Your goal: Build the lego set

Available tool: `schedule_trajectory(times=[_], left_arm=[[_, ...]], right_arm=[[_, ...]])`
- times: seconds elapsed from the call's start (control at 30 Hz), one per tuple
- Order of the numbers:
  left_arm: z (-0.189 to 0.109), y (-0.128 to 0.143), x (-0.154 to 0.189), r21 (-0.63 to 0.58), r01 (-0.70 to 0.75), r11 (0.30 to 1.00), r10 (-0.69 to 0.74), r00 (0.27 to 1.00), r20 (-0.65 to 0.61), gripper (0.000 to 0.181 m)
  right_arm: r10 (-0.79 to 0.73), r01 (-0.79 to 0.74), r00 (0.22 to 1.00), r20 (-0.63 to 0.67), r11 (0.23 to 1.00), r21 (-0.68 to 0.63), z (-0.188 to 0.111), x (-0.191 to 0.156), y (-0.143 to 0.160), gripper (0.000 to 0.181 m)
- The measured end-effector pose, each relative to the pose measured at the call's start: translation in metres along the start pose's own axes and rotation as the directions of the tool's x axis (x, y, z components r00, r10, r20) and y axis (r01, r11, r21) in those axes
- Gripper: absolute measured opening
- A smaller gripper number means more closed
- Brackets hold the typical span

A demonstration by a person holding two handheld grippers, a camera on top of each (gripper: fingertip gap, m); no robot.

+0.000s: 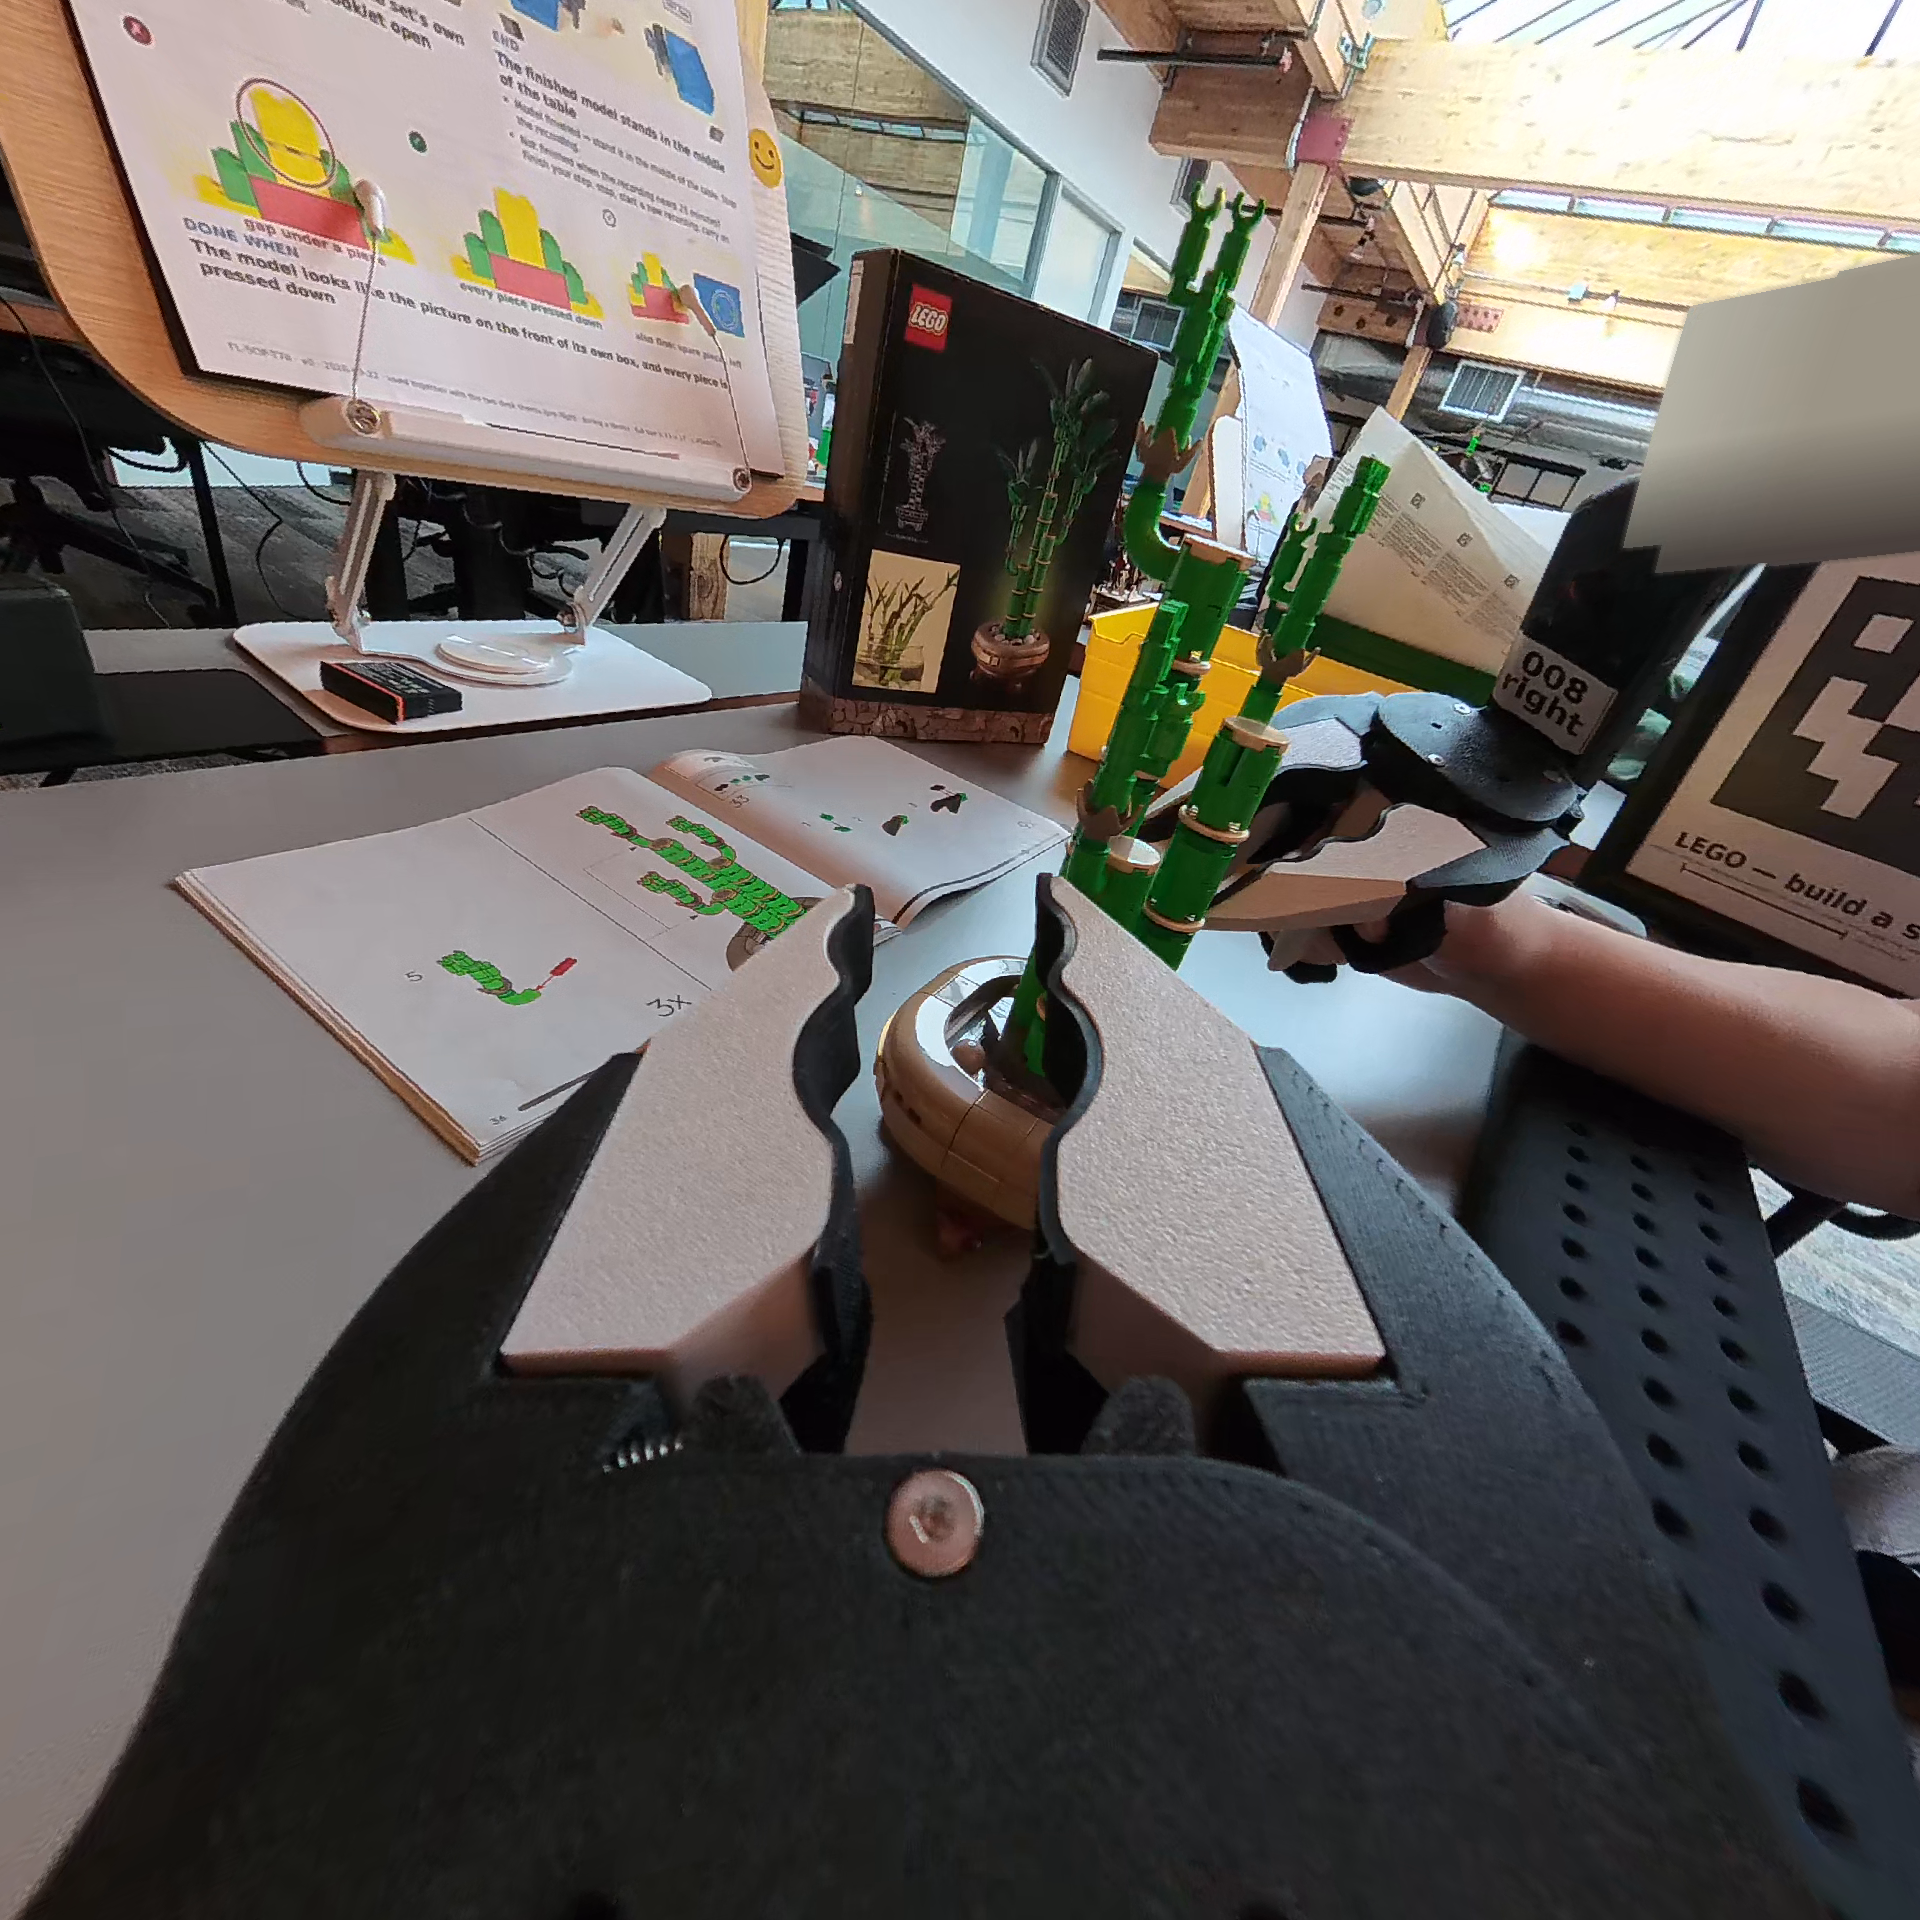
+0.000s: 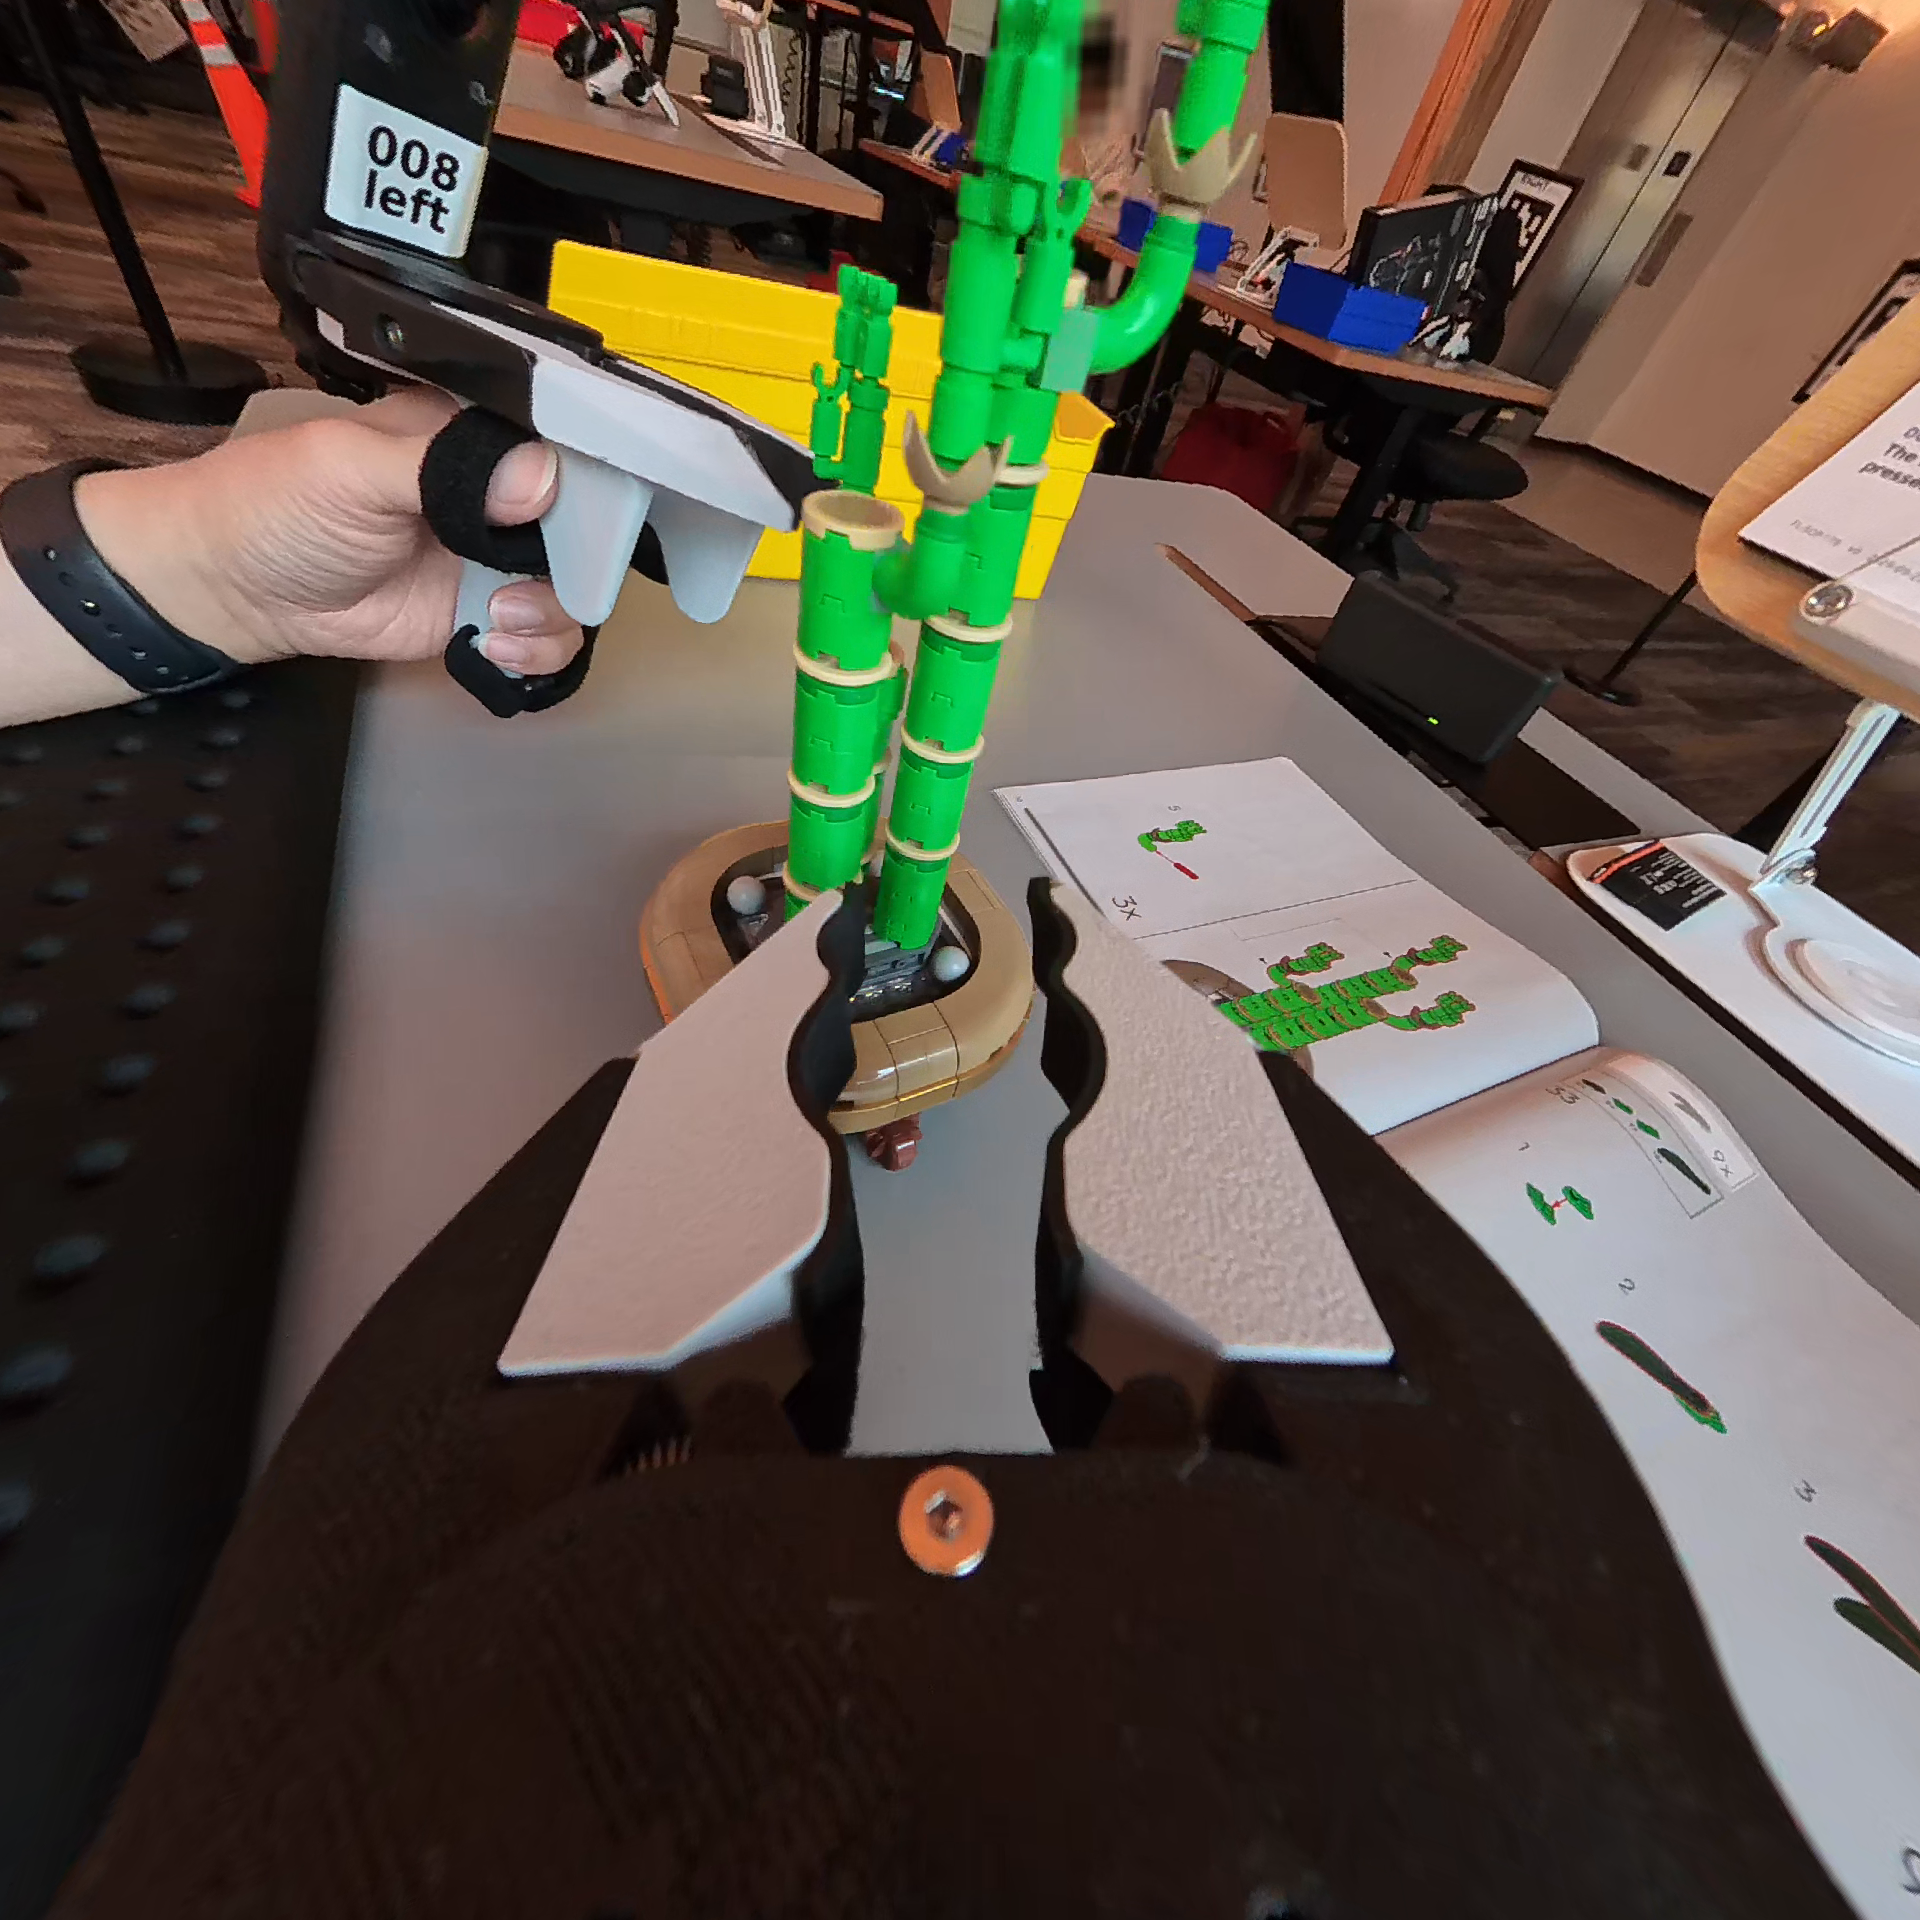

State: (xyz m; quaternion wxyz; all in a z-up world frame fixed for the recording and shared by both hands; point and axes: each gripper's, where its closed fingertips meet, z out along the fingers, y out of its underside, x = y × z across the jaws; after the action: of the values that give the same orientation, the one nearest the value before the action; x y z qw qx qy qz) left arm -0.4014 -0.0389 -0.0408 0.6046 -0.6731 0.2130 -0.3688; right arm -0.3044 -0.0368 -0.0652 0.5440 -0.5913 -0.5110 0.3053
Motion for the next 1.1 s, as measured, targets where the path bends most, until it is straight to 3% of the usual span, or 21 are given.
schedule_trajectory(times=[0.77,0.93,1.1], left_arm=[[0.001,-0.005,0.006,0.016,0.029,0.999,-0.028,0.999,-0.03,0.03],[-0.002,-0.01,0.006,0.036,0.026,0.999,-0.025,0.999,-0.019,0.03],[-0.009,-0.019,0.006,0.087,0.073,0.994,-0.071,0.997,-0.021,0.03]], right_arm=[[0.163,-0.162,0.986,0.036,0.987,-0.02,0.003,0.009,0.013,0.035],[0.156,-0.157,0.987,0.041,0.987,0.029,-0.007,0.014,-0.002,0.036],[0.183,-0.188,0.982,0.043,0.969,0.16,-0.032,0.028,-0.032,0.036]])
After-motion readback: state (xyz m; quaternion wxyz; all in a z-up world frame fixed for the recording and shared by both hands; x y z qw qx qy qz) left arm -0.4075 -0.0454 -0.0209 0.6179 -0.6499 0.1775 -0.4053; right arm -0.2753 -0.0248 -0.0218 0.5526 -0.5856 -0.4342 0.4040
